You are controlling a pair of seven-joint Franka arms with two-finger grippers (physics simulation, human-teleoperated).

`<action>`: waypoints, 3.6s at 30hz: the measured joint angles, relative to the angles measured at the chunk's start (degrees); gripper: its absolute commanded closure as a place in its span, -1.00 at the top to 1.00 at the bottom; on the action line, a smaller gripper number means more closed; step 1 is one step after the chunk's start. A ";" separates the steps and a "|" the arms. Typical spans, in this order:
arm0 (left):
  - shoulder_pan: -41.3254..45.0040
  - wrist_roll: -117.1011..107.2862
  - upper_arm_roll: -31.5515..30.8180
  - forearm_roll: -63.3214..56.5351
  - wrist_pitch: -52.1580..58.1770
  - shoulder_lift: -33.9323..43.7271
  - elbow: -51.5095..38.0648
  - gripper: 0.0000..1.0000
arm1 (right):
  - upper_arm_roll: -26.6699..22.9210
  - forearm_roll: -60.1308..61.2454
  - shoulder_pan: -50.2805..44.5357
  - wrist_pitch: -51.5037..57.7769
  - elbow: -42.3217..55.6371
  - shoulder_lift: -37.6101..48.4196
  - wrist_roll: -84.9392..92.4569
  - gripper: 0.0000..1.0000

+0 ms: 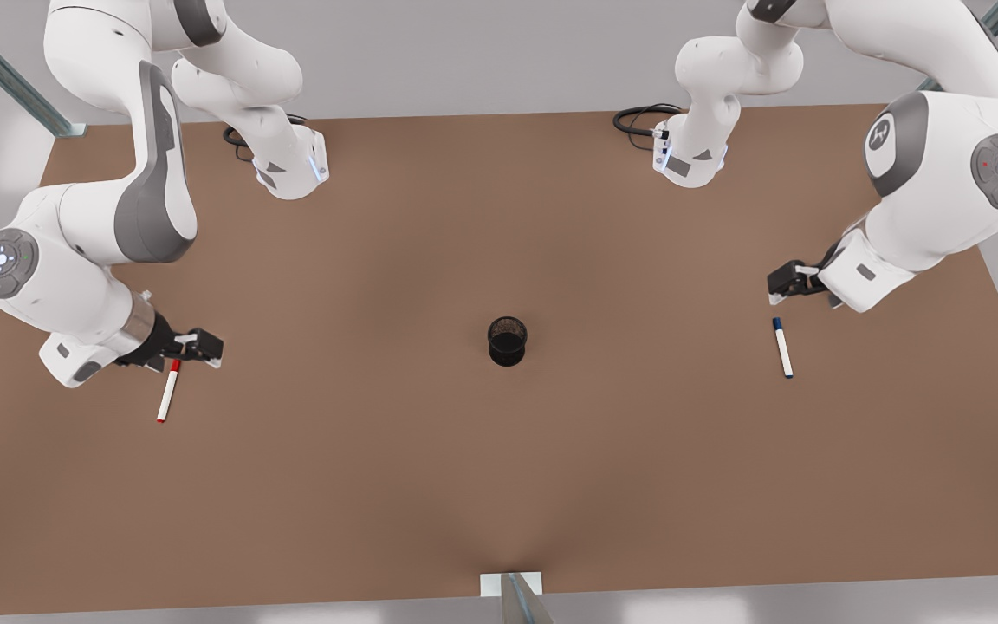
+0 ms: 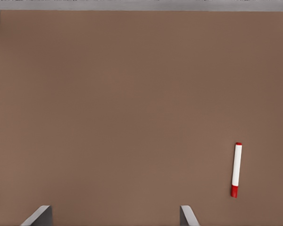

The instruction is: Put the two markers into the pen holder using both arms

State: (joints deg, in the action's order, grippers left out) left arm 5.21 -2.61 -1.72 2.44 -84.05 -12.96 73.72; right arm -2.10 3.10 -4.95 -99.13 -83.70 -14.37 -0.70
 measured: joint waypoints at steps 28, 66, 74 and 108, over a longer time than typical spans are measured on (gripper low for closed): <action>-6.15 26.53 13.00 14.94 -66.65 -13.15 47.65 1.00 | -0.45 -2.69 16.20 -26.66 -8.39 -22.45 5.15 1.00; -5.22 38.41 12.90 21.59 -72.93 -18.86 46.07 -0.57 | 1.93 -2.62 24.03 -37.58 -18.23 -24.67 18.52 0.02; -4.08 35.51 12.59 16.21 -66.55 -16.02 37.53 -0.57 | 2.01 -2.61 24.20 -37.95 -18.59 -24.77 19.67 -0.36; 36.26 -25.22 7.01 9.23 -22.38 -14.95 4.09 -0.57 | 35.14 -1.97 13.95 -26.40 1.90 -13.56 16.10 -0.52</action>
State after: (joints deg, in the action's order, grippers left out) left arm 41.48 -27.83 5.29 11.66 -106.44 -27.91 77.82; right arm 33.04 1.13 9.00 -125.53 -81.80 -27.93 15.40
